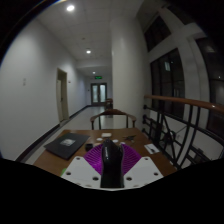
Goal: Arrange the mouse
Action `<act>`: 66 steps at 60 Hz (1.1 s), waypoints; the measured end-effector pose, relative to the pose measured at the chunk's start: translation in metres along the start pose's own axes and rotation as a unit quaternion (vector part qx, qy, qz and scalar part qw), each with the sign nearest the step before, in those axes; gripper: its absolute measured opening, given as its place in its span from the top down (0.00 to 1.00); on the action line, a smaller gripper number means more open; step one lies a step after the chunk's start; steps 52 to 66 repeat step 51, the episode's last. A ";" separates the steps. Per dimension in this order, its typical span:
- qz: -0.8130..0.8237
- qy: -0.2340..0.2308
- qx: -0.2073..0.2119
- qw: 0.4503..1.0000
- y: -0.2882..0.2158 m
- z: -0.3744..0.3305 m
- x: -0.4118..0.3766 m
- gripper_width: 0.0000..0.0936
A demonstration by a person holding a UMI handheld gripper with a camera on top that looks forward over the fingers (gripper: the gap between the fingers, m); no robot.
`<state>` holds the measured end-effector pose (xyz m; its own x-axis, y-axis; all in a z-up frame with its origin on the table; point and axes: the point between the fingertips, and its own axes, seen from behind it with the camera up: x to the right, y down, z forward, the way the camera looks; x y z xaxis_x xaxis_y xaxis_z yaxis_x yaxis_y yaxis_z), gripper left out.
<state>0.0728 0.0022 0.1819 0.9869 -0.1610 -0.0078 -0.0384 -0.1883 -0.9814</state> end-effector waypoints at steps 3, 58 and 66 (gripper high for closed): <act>-0.020 -0.009 -0.008 1.000 0.016 0.018 -0.025 0.77; -0.060 -0.129 -0.188 0.972 0.142 -0.065 -0.025 0.10; -0.060 -0.129 -0.188 0.972 0.142 -0.065 -0.025 0.10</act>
